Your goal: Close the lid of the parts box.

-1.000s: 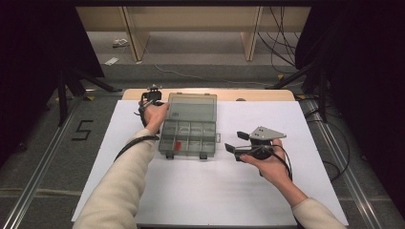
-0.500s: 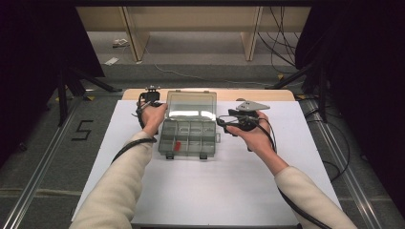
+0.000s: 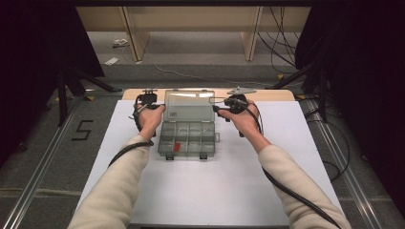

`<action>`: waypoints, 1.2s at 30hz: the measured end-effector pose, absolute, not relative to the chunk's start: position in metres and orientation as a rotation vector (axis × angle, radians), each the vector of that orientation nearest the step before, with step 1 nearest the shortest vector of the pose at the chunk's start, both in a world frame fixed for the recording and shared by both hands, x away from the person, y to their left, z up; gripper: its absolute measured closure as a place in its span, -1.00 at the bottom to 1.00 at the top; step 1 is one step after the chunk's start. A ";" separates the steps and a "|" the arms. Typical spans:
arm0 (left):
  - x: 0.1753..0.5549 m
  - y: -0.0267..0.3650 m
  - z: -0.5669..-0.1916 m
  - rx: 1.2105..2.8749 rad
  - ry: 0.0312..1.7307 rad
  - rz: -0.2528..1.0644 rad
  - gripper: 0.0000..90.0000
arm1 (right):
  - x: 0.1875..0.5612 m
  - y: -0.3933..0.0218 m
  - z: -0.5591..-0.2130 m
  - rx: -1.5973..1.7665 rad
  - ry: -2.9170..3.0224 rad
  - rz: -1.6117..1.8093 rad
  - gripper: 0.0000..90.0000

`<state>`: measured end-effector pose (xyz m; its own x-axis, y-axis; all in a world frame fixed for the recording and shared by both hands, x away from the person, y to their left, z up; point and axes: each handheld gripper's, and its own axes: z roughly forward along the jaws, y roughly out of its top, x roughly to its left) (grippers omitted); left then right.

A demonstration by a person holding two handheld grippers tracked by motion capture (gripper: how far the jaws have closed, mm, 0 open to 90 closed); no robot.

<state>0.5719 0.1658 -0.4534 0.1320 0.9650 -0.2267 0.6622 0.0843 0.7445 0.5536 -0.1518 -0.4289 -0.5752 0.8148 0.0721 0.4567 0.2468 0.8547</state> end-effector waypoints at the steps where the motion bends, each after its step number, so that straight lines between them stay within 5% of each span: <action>1: 0.571 0.166 -0.454 1.649 1.600 0.504 0.99 | 0.557 -0.150 -0.431 1.167 2.142 1.246 -0.08; 36: 0.560 0.169 -0.454 1.631 1.542 0.523 0.99 | 0.591 -0.126 -0.450 1.450 2.147 1.143 0.72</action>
<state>0.5602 0.1692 -0.4538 0.1664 0.9592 -0.2285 0.6221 0.0776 0.7791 0.5911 -0.1258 -0.4500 -0.4401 0.8813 0.1720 0.6348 0.1699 0.7538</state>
